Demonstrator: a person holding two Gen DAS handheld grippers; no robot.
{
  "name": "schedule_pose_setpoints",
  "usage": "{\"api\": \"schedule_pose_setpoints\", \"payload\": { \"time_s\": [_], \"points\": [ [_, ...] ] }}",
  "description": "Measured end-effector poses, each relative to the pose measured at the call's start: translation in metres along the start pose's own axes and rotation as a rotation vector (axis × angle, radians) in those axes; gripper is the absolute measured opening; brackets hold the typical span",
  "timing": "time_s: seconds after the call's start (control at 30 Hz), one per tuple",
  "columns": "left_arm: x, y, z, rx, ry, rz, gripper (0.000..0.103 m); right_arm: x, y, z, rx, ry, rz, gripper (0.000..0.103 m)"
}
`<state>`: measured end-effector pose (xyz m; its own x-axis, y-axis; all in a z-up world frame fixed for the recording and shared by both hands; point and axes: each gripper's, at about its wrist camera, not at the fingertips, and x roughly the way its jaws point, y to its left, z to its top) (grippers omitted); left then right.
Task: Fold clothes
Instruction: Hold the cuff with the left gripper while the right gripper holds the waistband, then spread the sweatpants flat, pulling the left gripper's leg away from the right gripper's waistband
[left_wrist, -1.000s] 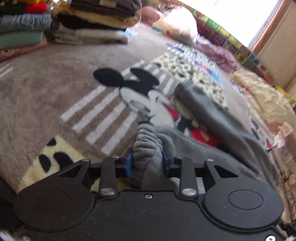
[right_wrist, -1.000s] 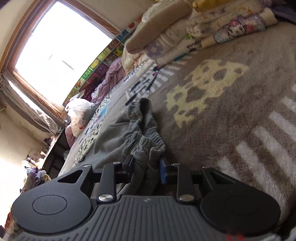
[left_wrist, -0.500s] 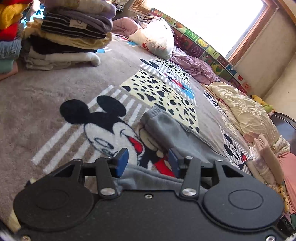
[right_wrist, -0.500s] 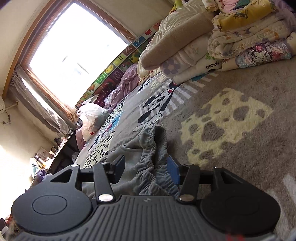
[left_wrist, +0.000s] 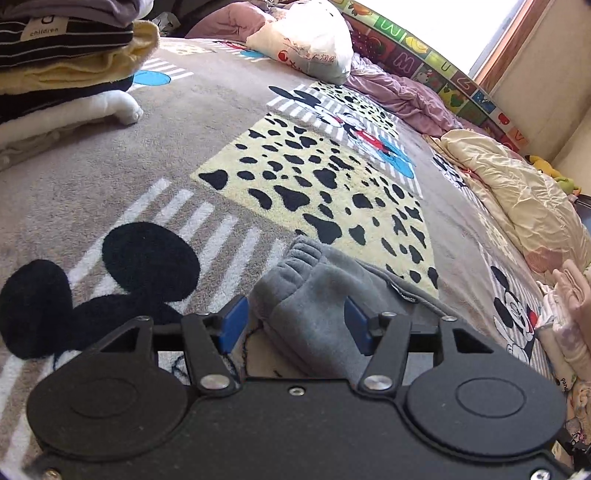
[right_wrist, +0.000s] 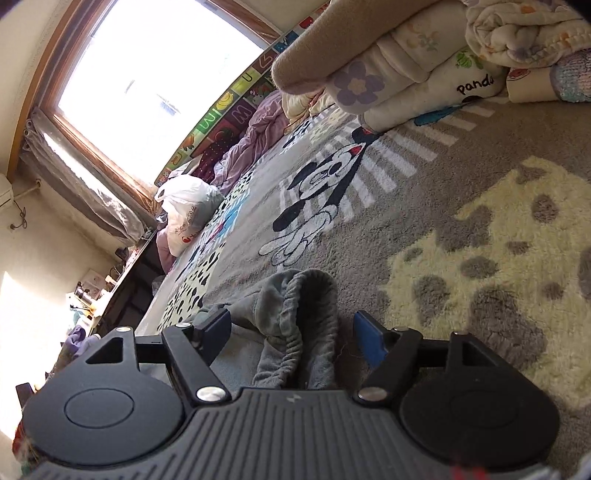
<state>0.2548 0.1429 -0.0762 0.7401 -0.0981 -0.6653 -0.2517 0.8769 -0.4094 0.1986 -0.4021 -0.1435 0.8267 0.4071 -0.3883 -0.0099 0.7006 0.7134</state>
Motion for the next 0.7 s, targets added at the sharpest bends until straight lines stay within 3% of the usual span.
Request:
{"api": "schedule_pose_setpoints", "payload": {
  "time_s": [0.1, 0.13, 0.17, 0.2, 0.27, 0.4, 0.47, 0.57, 0.6, 0.67, 0.7],
  "points": [
    [0.012, 0.002, -0.002, -0.006, 0.000, -0.008, 0.057, 0.007, 0.007, -0.001, -0.051, 0.023, -0.013, 0.070],
    [0.014, 0.000, -0.003, 0.010, -0.002, -0.006, 0.039, 0.010, 0.008, 0.000, -0.062, 0.043, 0.001, 0.064],
    [0.015, -0.001, -0.005, 0.027, -0.005, -0.003, 0.027, 0.013, 0.009, 0.001, -0.067, 0.061, 0.012, 0.044],
    [0.014, -0.001, -0.006, 0.033, -0.008, -0.010, 0.024, 0.016, 0.010, 0.002, -0.071, 0.079, 0.024, 0.027],
    [0.003, 0.000, -0.004, 0.029, -0.036, -0.038, 0.014, 0.018, 0.013, 0.006, -0.083, 0.087, 0.050, 0.021],
    [-0.046, 0.001, 0.000, -0.012, -0.203, -0.130, 0.014, 0.009, 0.025, 0.018, -0.111, 0.018, 0.107, 0.017],
    [-0.039, 0.002, -0.002, 0.002, -0.187, -0.060, 0.018, 0.009, 0.029, 0.022, -0.138, 0.026, 0.093, 0.017],
    [0.006, 0.014, -0.004, -0.001, 0.011, 0.055, 0.033, 0.024, 0.021, 0.020, -0.123, 0.103, 0.016, 0.017],
    [0.005, 0.015, -0.005, -0.004, 0.002, 0.052, 0.035, 0.030, 0.013, 0.019, -0.090, 0.129, -0.002, 0.020],
    [-0.014, 0.011, -0.004, 0.000, -0.063, 0.021, 0.050, 0.029, 0.007, 0.020, -0.051, 0.125, 0.000, 0.024],
    [-0.021, 0.009, -0.003, 0.001, -0.082, 0.018, 0.051, 0.025, 0.010, 0.023, -0.071, 0.111, 0.003, 0.028]
  ]
}}
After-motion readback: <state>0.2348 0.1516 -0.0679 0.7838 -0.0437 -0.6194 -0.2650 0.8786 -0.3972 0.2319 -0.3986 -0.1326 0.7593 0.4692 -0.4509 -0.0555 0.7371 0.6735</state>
